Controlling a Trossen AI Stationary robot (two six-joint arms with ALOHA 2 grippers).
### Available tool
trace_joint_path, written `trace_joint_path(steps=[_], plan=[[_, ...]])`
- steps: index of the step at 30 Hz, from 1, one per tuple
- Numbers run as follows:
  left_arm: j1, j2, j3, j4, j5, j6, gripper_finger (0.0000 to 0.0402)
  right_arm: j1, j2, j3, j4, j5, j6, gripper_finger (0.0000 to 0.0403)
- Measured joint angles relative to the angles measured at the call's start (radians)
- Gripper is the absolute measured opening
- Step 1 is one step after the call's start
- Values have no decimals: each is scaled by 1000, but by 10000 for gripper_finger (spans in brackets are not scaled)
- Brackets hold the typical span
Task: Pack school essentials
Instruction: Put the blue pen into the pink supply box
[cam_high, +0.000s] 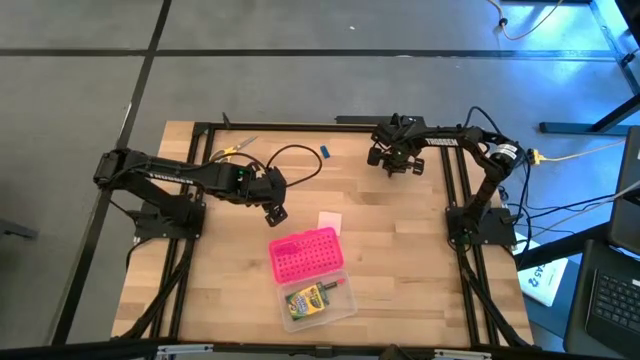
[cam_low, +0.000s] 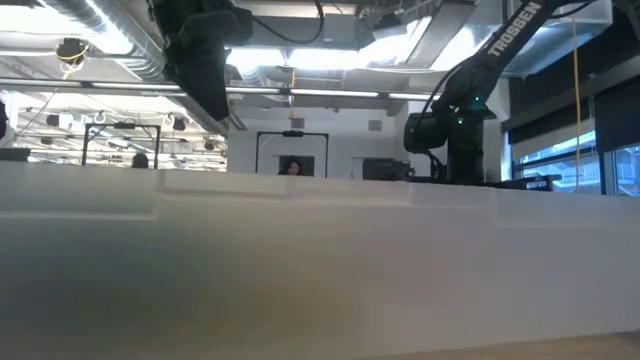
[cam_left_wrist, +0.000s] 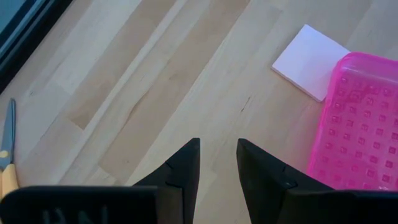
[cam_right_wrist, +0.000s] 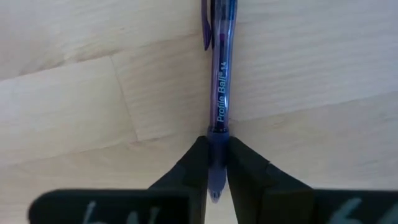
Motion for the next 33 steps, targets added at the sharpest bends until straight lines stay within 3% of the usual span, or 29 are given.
trace_joint_path(steps=[15,27,33], plan=[[0,0,0,0,0,-10,98,34,-15,-2,-5,-26,-111,43],[0,0,0,0,0,-63,98,150,-19,8,-13,-33,-235,47],[0,0,0,0,0,-98,98,216,-20,89,-51,-38,-347,48]])
